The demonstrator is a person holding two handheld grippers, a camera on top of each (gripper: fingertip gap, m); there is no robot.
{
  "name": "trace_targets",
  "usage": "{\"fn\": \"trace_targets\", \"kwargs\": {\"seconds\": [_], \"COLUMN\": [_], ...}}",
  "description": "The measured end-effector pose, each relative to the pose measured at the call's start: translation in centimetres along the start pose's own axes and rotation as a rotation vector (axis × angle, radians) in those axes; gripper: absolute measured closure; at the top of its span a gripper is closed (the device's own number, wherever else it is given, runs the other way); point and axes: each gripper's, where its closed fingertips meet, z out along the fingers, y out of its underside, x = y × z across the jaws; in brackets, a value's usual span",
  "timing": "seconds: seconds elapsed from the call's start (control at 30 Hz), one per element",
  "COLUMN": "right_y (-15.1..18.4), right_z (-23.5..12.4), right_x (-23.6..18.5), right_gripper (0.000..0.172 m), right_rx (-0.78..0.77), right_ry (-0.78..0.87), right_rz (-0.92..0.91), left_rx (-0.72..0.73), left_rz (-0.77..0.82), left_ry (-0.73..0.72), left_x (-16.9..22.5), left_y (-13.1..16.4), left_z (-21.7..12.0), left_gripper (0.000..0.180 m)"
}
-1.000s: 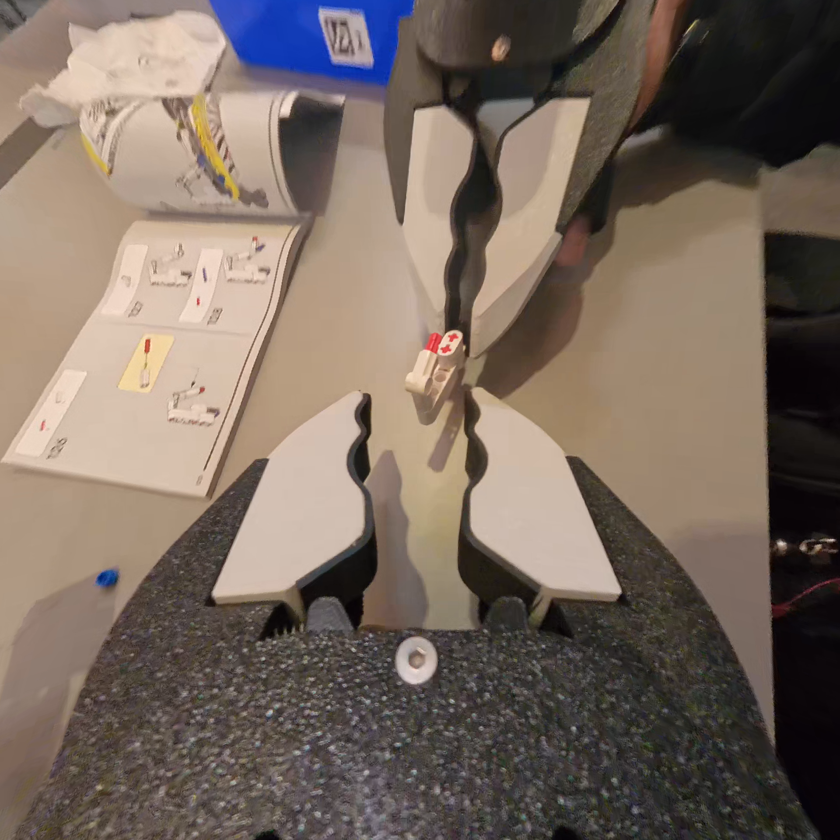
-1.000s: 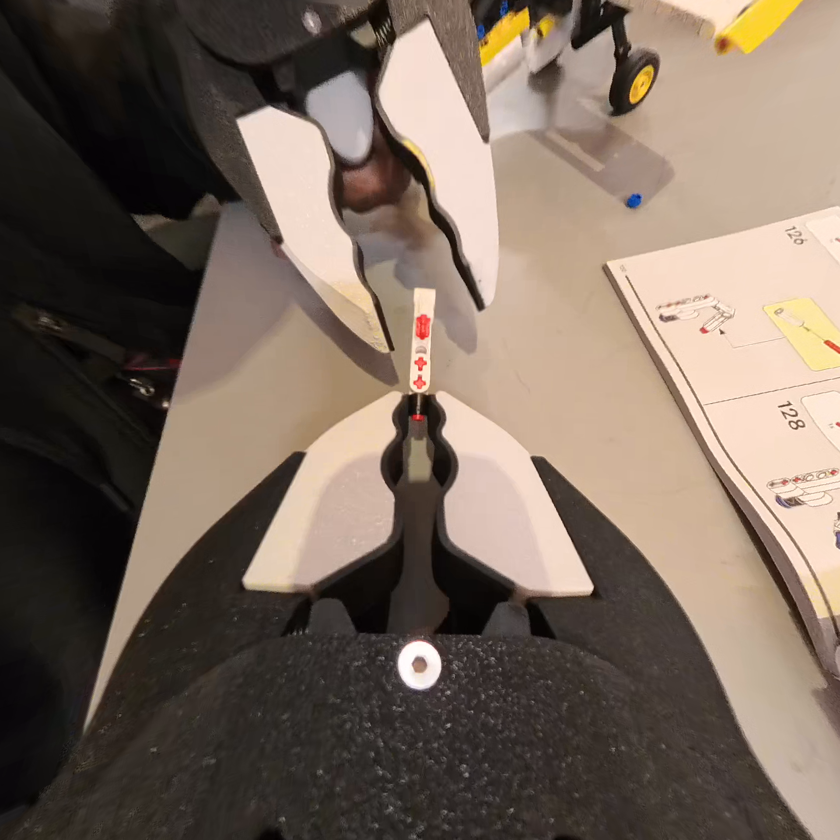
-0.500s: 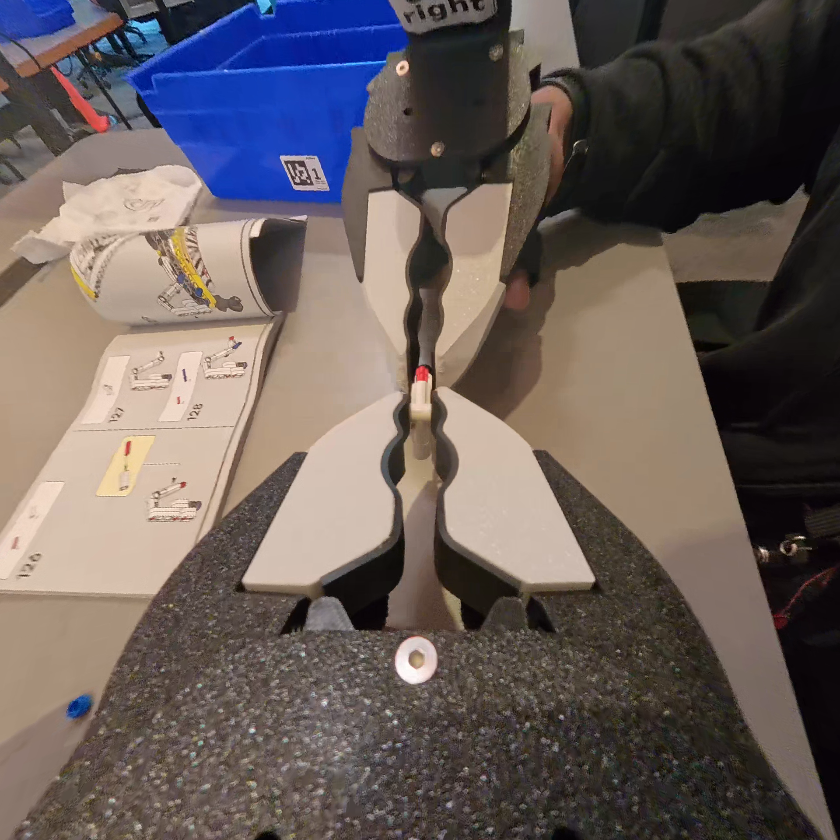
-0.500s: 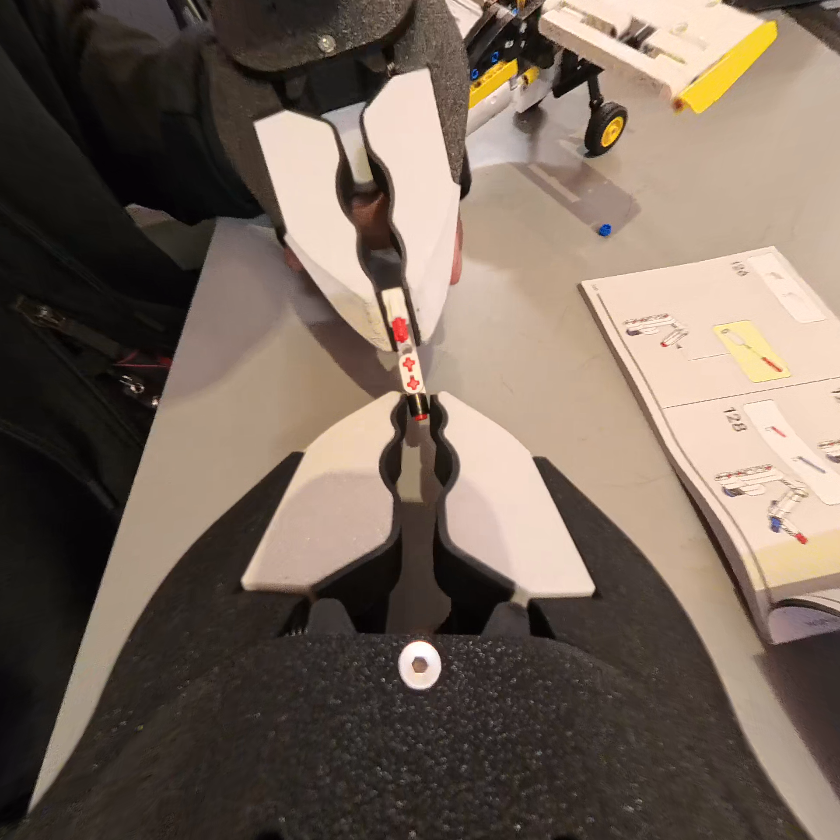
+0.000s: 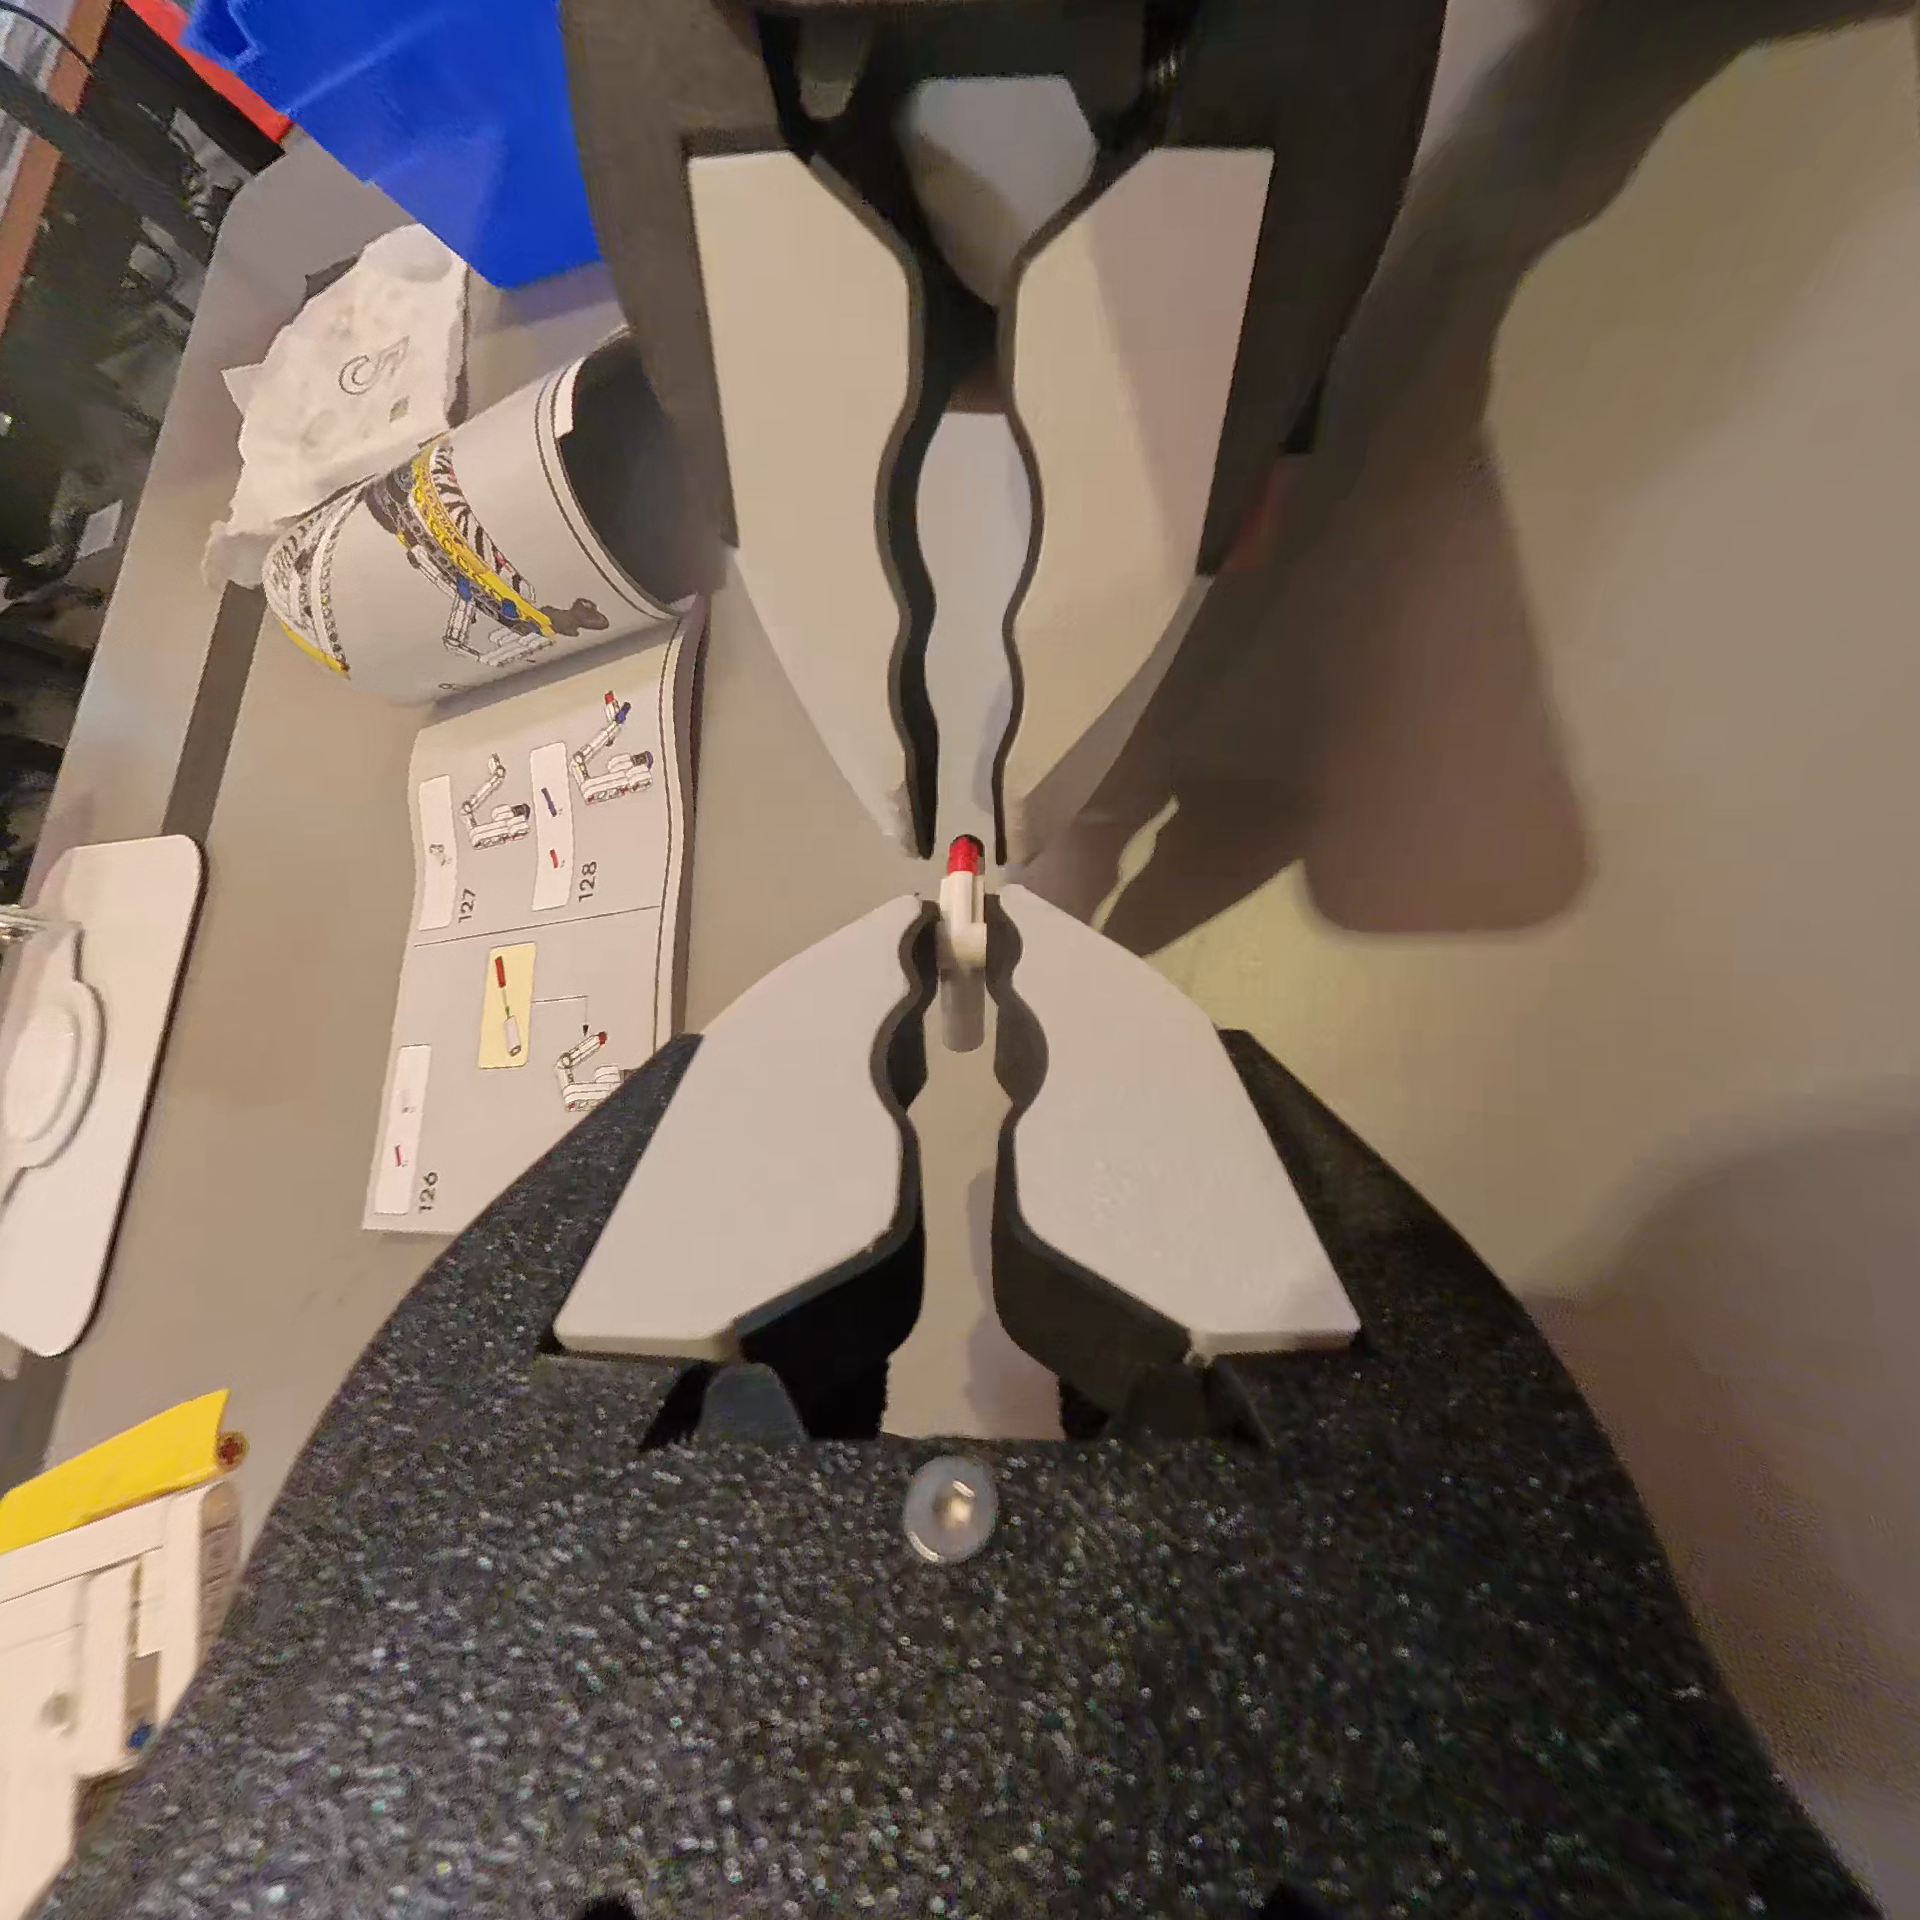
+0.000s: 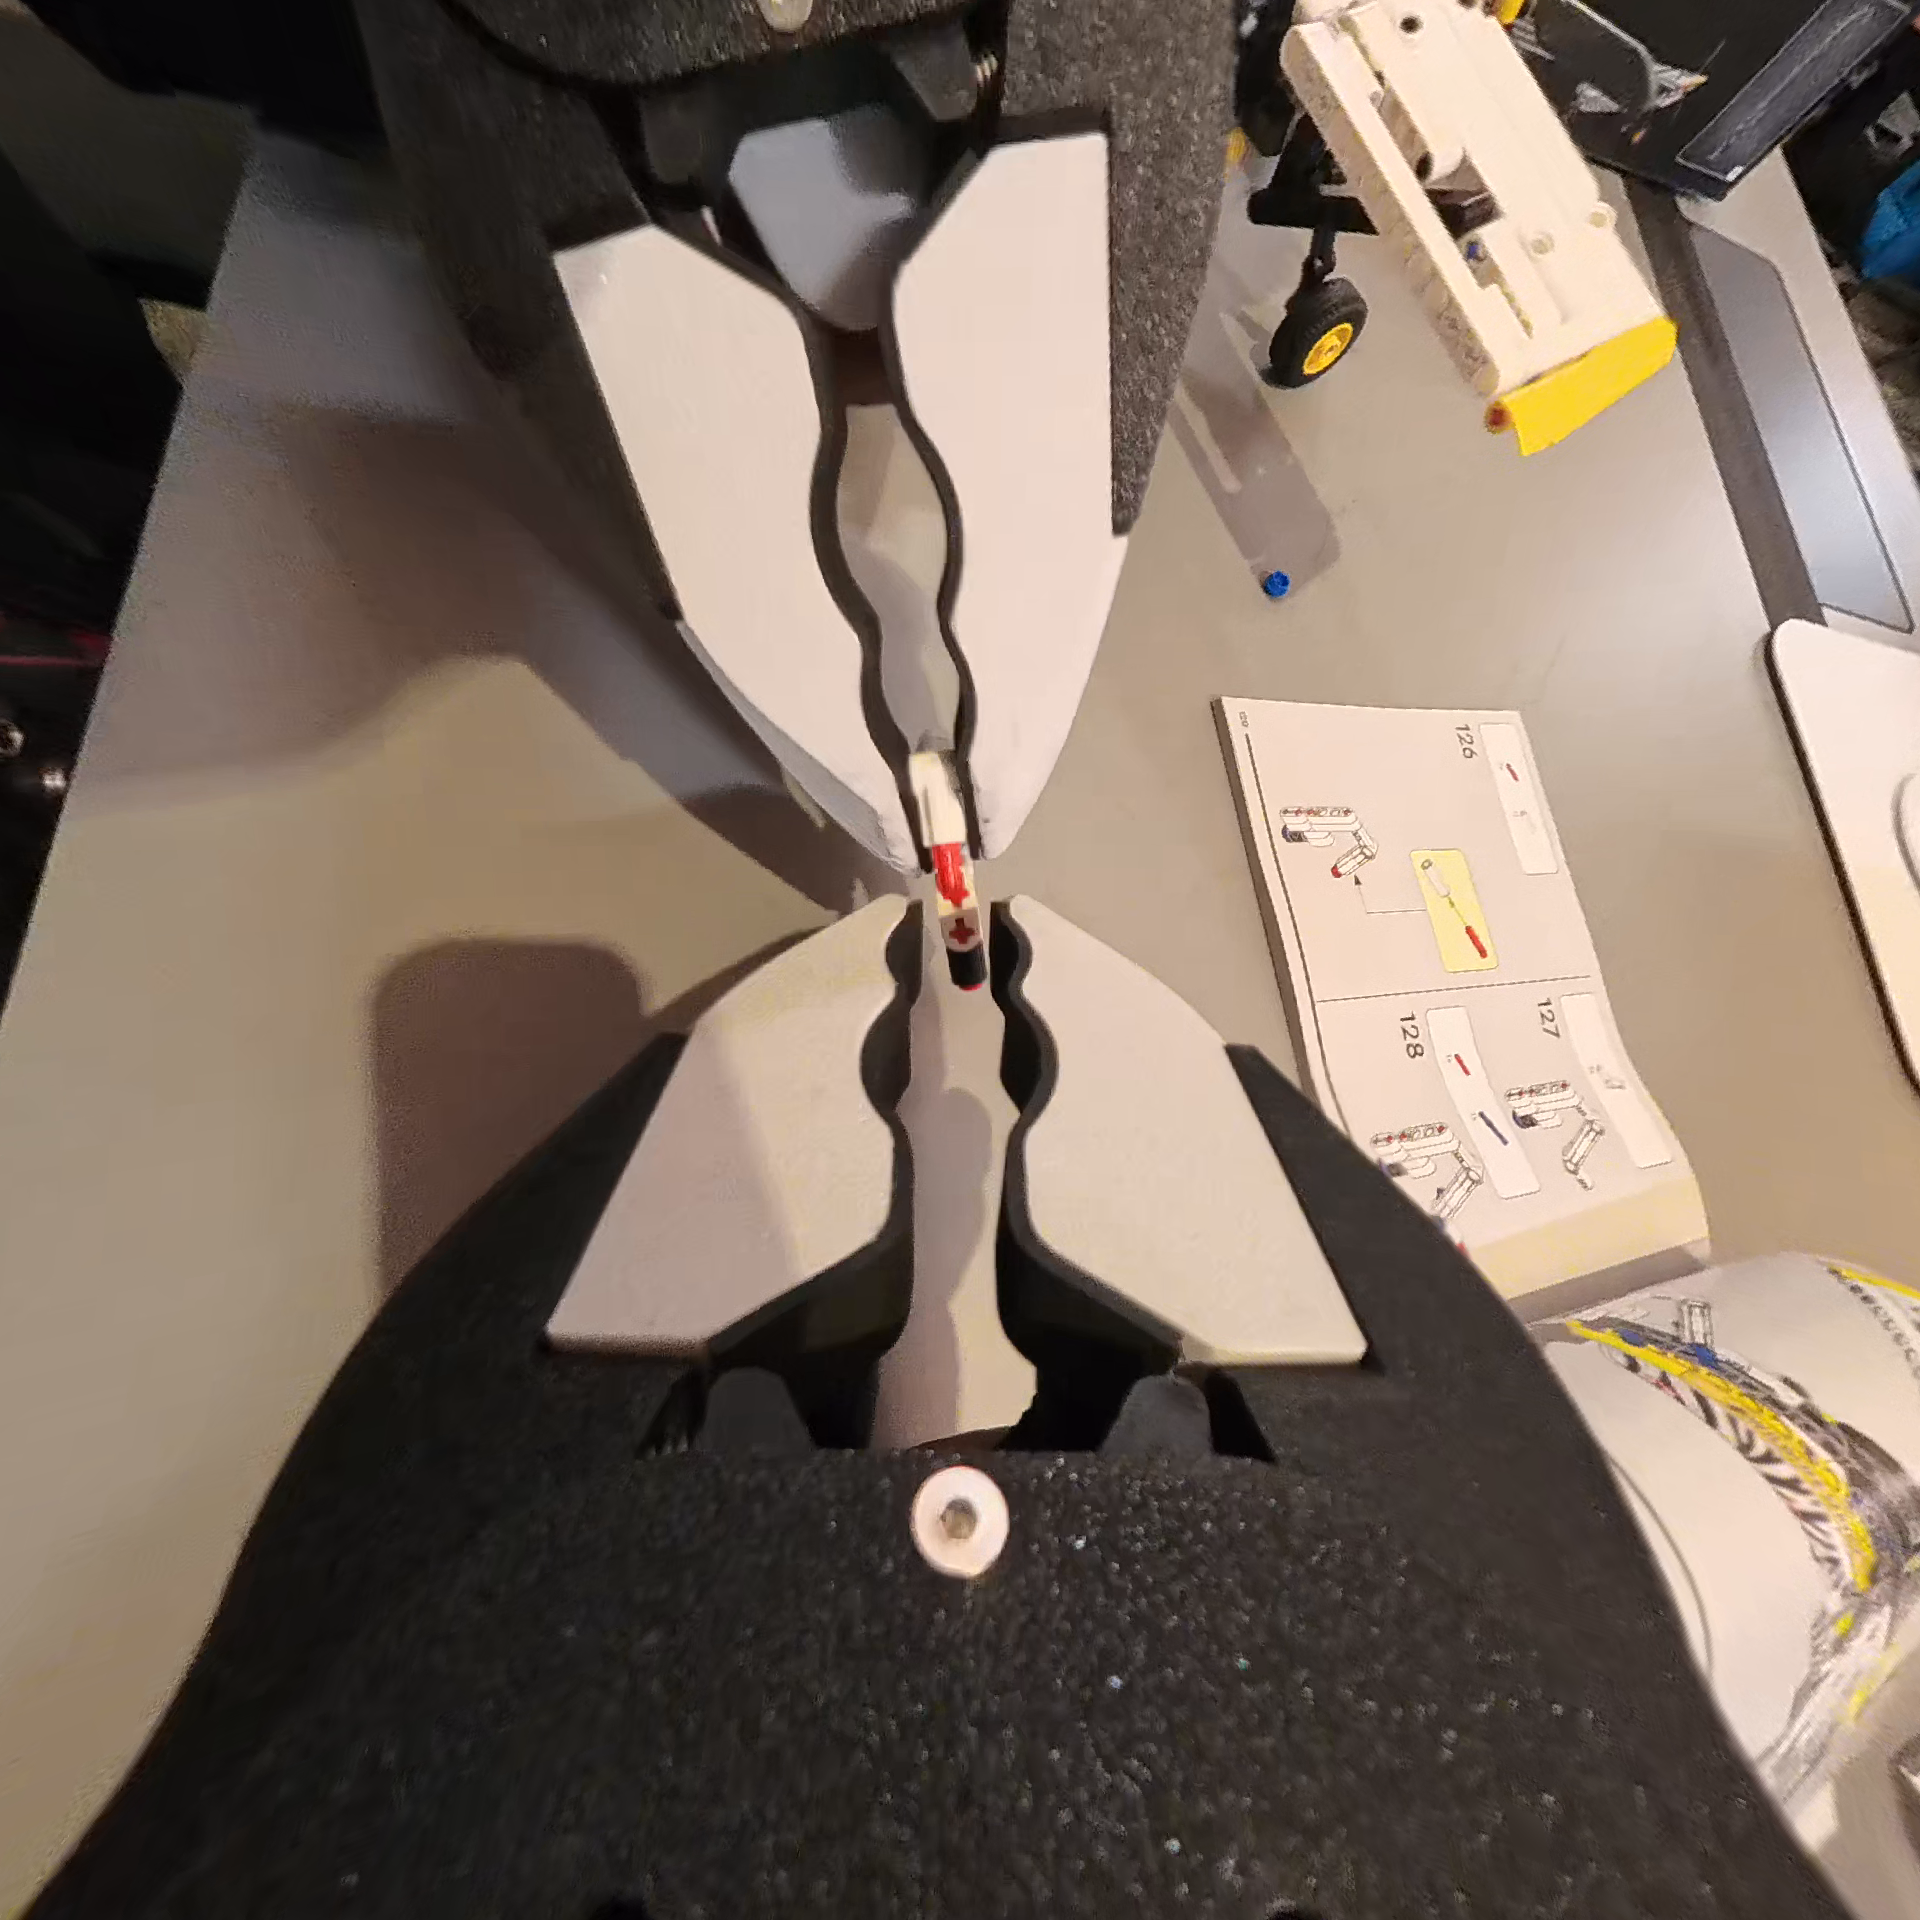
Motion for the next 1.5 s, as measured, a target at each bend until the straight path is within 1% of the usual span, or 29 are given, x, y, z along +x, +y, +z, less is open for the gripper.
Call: {"fn": "trace_targets", "kwargs": {"seconds": [0.2,0.4,0.47,0.6,0.73,0.93,0.97,1.0,1.03,1.07,1.1,1.17,1.27,1.33,1.4,1.47,1.5], "right_y": [-0.1,0.4,0.3,0.2,0.9,1.8,2.5,3.7,4.7,4.9,4.8,4.8,4.5,4.7,5.4,6.9,8.5], "right_z": [0.5,0.8,0.8,0.4,0.4,-0.4,-0.6,-1.0,-1.6,-2.2,-2.7,-3.3,-5.5,-8.5,-13.0,-18.0,-20.2], "right_x": [-0.4,-0.8,-0.7,-1.0,-1.4,-2.0,-1.7,-0.9,-0.2,-0.1,0.0,0.1,0.8,2.1,4.2,6.5,7.4], "right_gripper": [0.16,0.168,0.168,0.168,0.168,0.169,0.169,0.169,0.169,0.169,0.169,0.169,0.168,0.168,0.168,0.168,0.168], "right_rx": [-0.042,-0.081,-0.062,0.002,0.019,0.028,-0.003,-0.054,-0.062,-0.027,0.0,-0.023,-0.041,-0.08,-0.15,-0.222,-0.278], "right_ry": [0.006,0.018,0.038,0.033,0.033,0.029,0.051,0.092,0.114,0.104,0.097,0.134,0.237,0.356,0.508,0.652,0.695], "right_rz": [-0.077,-0.183,-0.21,-0.221,-0.223,-0.19,-0.191,-0.195,-0.167,-0.1,-0.052,-0.072,-0.045,-0.013,0.016,0.077,0.128], "left_rx": [-0.07,-0.101,-0.08,0.053,0.115,0.139,0.123,0.07,0.069,0.112,0.143,0.118,0.162,0.174,0.178,0.189,0.194], "left_rz": [0.082,0.149,0.147,0.057,0.054,0.089,0.096,0.1,0.071,0.013,-0.001,0.038,0.003,-0.022,-0.046,-0.062,-0.067], "left_ry": [-0.019,-0.027,-0.037,-0.011,-0.029,-0.039,-0.048,-0.078,-0.09,-0.058,-0.049,-0.054,-0.037,-0.032,-0.027,-0.012,-0.003], "left_x": [0.2,0.8,0.7,1.1,1.6,2.3,2.2,1.4,0.9,0.9,1.0,1.2,1.1,0.9,0.7,0.8,0.9], "left_y": [0.3,0.6,0.7,0.2,0.2,-0.3,-0.1,1.1,1.8,1.6,1.1,0.8,0.0,0.3,0.6,0.5,0.3], "left_z": [0.3,0.6,0.6,0.5,1.1,1.8,1.9,1.9,1.6,1.2,1.1,1.8,1.8,1.5,1.3,1.3,1.4], "left_gripper": [0.172,0.172,0.172,0.172,0.172,0.172,0.172,0.172,0.172,0.172,0.172,0.172,0.172,0.172,0.172,0.172,0.172]}}
